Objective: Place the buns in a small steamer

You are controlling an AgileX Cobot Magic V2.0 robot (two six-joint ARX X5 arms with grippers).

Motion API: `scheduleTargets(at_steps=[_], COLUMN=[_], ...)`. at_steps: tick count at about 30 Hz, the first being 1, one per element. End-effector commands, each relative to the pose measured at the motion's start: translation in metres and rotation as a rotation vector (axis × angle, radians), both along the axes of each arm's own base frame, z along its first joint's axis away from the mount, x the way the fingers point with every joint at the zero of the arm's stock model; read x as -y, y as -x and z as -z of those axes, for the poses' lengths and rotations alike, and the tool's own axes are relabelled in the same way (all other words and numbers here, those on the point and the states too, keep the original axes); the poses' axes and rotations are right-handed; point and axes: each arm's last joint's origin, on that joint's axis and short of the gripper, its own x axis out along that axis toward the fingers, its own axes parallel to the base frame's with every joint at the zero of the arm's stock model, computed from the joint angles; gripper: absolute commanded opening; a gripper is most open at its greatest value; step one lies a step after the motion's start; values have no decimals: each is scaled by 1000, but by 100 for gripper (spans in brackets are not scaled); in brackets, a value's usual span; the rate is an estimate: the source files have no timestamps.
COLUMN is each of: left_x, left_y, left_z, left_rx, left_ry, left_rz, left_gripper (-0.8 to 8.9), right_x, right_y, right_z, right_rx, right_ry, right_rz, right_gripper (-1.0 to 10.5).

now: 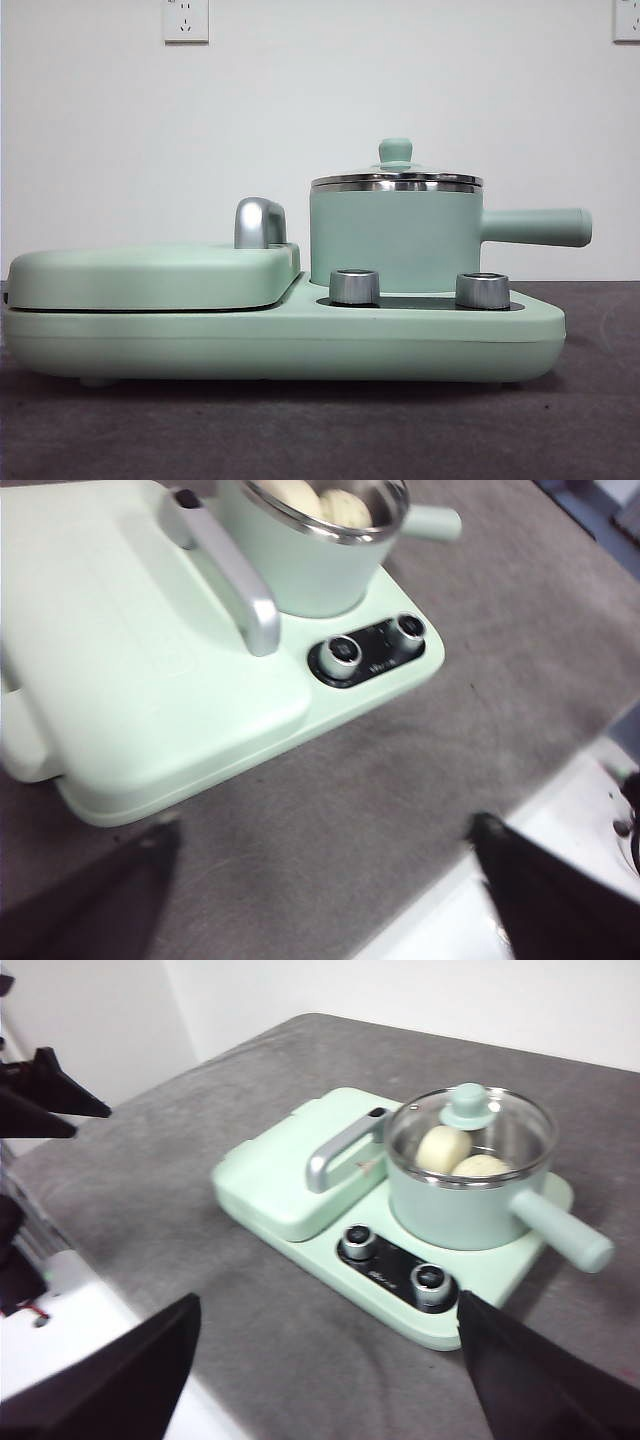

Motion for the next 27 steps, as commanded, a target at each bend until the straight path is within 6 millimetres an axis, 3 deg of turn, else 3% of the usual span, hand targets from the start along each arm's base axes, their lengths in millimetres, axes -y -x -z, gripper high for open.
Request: scheduleTargets(at_steps=[1,2,21,27], left_x=[-5,-6,-8,-15], left_y=[6,8,9,11], left_z=[-4,-4,-7,3], left_rx=[18,25,55,68], left_ry=[40,48,77,83], left_rz=[-18,-19,-21,-115], left_gripper=[-28,30,6,7], right_x=[-1,-1,-1,-1], right_y=[2,3,3,3], right_z=[-2,-2,-3,-3], right_rx=[0,11,14,14], right_ry=[-18,-10,-15,-15], right_rz=[-64,-92,-99,-99], right_gripper=[47,10,21,20])
